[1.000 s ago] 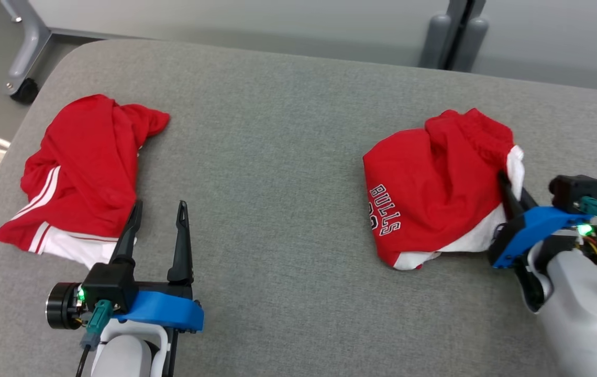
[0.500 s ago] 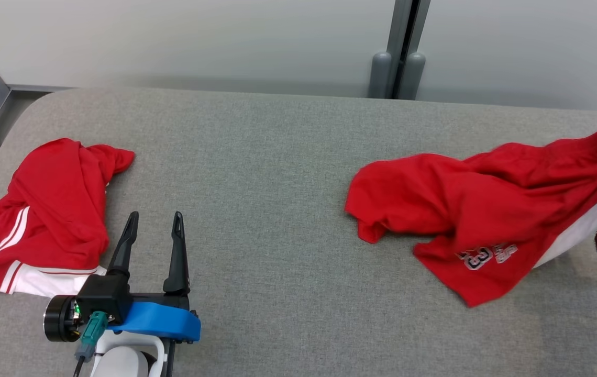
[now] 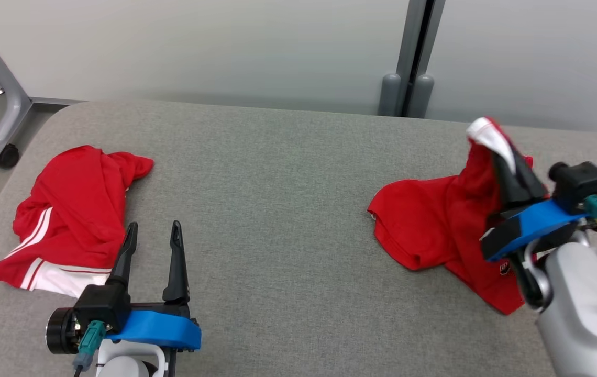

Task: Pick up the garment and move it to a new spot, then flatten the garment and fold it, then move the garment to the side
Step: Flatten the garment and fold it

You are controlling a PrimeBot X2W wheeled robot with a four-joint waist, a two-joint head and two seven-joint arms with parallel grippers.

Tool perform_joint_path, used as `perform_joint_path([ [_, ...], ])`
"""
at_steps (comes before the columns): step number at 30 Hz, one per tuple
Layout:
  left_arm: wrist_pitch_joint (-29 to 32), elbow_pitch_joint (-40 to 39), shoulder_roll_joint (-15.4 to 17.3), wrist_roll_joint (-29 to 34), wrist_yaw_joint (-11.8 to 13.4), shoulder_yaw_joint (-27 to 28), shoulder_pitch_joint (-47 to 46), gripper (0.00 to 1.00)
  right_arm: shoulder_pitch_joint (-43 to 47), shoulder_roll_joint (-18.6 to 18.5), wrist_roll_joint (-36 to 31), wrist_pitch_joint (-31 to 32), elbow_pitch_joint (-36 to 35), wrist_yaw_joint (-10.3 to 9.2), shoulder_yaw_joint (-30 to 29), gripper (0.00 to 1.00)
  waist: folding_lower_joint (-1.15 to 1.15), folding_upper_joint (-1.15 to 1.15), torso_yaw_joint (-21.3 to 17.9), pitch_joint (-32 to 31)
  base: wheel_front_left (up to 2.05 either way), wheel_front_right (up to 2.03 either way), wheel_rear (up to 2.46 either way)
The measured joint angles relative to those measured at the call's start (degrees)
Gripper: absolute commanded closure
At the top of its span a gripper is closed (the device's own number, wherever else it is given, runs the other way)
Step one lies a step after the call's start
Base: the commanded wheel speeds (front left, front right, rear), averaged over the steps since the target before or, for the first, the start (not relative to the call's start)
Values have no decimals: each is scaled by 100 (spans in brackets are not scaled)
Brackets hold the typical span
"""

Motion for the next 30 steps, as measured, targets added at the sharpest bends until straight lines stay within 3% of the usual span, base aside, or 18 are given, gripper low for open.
perform_joint_path([
  [11, 0, 42, 0, -138, 52, -15, 141, 0, 388, 1035, 76, -2, 257, 1, 1747, 100, 0, 0, 492, -152, 0, 0, 0],
  [16, 0, 40, -1, -222, 98, -102, 182, 0, 509, 1177, 257, -18, 625, 1, 2529, 100, 0, 0, 644, -100, 0, 0, 0],
  [19, 0, 64, 0, -287, 107, -138, 180, 0, 602, 1204, 698, -24, 679, 1, 3325, 97, 0, 0, 690, -41, 0, 0, 0],
  [20, 0, 68, 0, -290, 120, -152, 180, 0, 599, 1204, 770, -26, 725, 1, 3489, 62, 0, 0, 690, -29, 0, 0, 0],
  [21, 0, 70, 0, -304, 124, -168, 177, 0, 603, 1200, 826, -26, 762, 1, 3598, 4, 0, 0, 687, -20, 0, 0, 0],
  [22, 0, 75, -1, -331, 141, -181, 173, 0, 603, 1198, 925, -26, 770, 1, 3675, 0, 1, 0, 680, -13, 0, 0, 0],
  [30, 0, 89, 0, -334, 169, -137, 175, 0, 822, 1198, 771, -32, 723, 0, 3858, 0, 0, 0, 414, -29, 0, 0, 0],
])
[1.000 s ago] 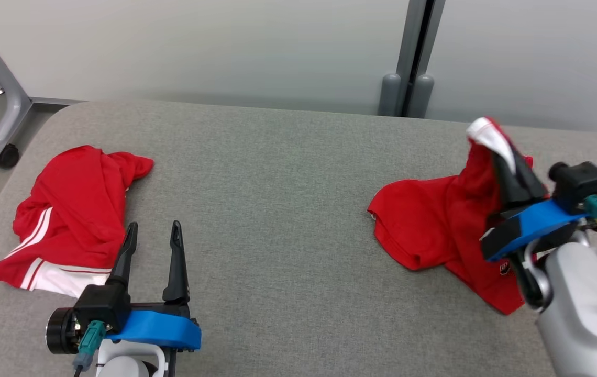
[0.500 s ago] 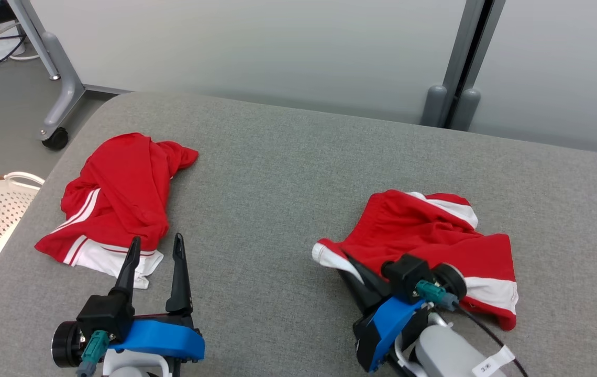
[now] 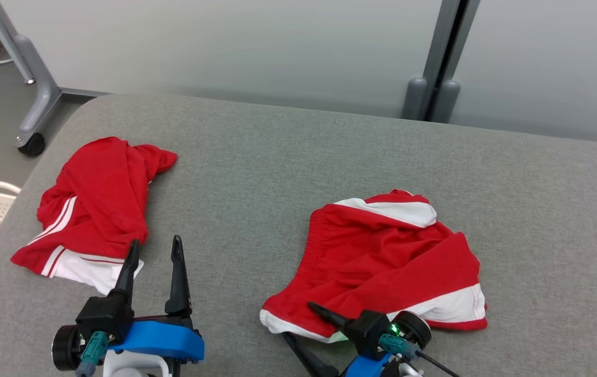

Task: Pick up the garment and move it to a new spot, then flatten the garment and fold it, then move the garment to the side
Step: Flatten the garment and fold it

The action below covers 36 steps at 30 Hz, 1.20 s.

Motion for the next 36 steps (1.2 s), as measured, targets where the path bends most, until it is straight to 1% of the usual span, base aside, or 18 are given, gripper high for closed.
perform_joint_path([
  [7, 0, 2, -1, 81, -26, 148, 80, 0, 479, -16, -519, 0, -424, 1, -402, 0, 0, 0, -384, -83, 0, 0, 0],
  [11, 0, 1, -2, 141, -59, 212, 135, 0, 755, -196, -670, 0, -876, 1, -702, 0, 0, 0, -591, -167, 0, 0, 0],
  [17, 0, -31, -2, 230, -79, 352, 268, 0, 1109, -432, -818, -1, -1523, 1, -1711, 0, 0, 0, -890, -282, 0, 0, 0],
  [22, 0, -66, 3, 363, -123, 421, 395, 0, 1399, -476, -965, -1, -1889, 0, -2643, 0, 0, 0, -1086, -399, 0, 0, 0],
  [26, 0, -102, 25, 466, -154, 499, 462, 0, 1657, -469, -1111, 0, -2067, 1, -3223, 0, 0, 0, -1191, -474, 0, 0, 0],
  [31, 0, -134, 70, 642, -171, 524, 520, 0, 1987, -394, -1218, -1, -2256, 0, -3761, 0, 0, 0, -1237, -534, 0, 0, 0],
  [36, 0, -216, 118, 728, -194, 539, 656, 0, 2329, -267, -1301, 0, -2368, 1, -4045, 0, 0, 1, -1242, -561, 0, 0, 0],
])
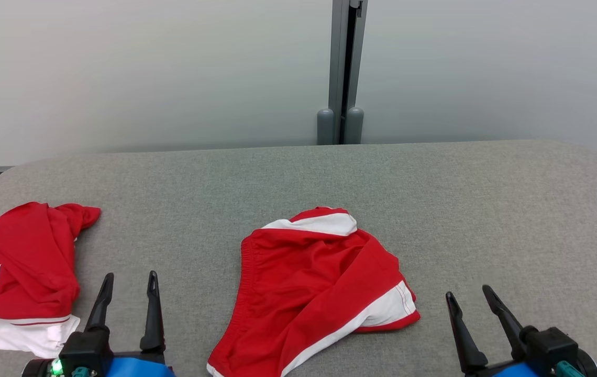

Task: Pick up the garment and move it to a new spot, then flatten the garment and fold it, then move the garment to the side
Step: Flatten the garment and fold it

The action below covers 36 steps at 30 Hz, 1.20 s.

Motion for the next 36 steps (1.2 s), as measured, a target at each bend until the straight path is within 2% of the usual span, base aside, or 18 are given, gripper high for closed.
perform_joint_path([
  [16, 0, -43, 51, 96, -60, 132, 111, 0, 240, 175, -171, 0, 135, 0, -134, 0, 0, 0, 104, 73, 0, 0, 0],
  [24, 0, -73, -20, 127, -34, 53, 56, 0, -300, 137, -179, 0, 378, 0, 213, 0, 0, 0, 189, 137, 0, 0, 0],
  [30, 0, -83, -48, 124, -30, 3, -19, 0, -875, 37, -148, 58, 876, 0, 471, 0, 1, 0, 290, 240, 0, 0, 0],
  [36, 0, -59, -71, 85, -34, -35, -107, 0, -1262, -47, -113, 137, 1673, 0, 579, 0, 1, 0, 433, 364, 0, 0, 0],
])
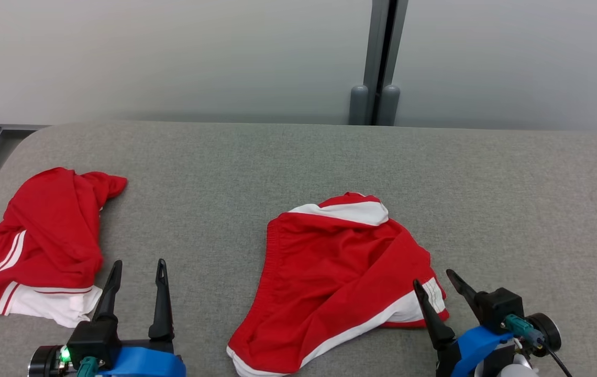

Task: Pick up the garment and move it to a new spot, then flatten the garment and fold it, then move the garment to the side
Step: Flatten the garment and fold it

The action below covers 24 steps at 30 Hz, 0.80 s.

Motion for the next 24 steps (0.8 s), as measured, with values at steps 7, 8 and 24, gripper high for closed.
perform_joint_path([
  [7, 0, 36, -16, -18, -1, -47, -118, 0, -223, -16, 115, -38, 959, 0, 82, 0, 0, 0, 188, 140, 0, 0, 0],
  [8, 0, 38, -16, -18, -2, -46, -137, 0, -260, -16, 133, -57, 1078, 0, 89, 0, 0, 0, 205, 159, 0, 0, 0],
  [24, 0, 93, -31, -21, -1, 21, -154, 0, -424, -59, 466, -135, 1121, 0, 142, 100, 0, 0, -18, 132, 0, 0, 0],
])
